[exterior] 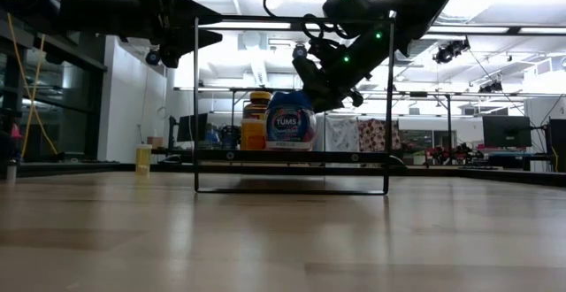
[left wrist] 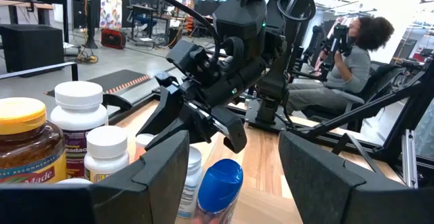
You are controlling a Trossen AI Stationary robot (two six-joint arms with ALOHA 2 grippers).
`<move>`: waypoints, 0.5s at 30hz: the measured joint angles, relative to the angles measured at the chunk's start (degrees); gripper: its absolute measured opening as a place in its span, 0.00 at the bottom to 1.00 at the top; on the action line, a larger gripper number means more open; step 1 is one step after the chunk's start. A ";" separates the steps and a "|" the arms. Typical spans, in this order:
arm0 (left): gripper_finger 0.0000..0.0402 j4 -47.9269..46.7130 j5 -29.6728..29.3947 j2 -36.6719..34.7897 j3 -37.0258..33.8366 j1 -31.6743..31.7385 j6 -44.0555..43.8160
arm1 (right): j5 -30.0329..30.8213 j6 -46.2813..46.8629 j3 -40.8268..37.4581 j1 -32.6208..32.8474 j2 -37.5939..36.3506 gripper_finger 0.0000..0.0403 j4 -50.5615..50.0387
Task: Pick and place medicine bottles onto shelf by color
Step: Put the pink medicine bottle on the shelf
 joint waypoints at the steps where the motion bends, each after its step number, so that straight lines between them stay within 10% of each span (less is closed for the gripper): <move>1: 0.54 -0.02 0.00 0.00 0.00 0.00 0.00 | 0.00 -0.21 0.00 0.00 0.00 0.32 -0.04; 15: 0.54 0.00 0.00 0.00 0.00 0.00 0.02 | 8.95 -2.40 -0.28 0.02 0.25 0.32 -3.87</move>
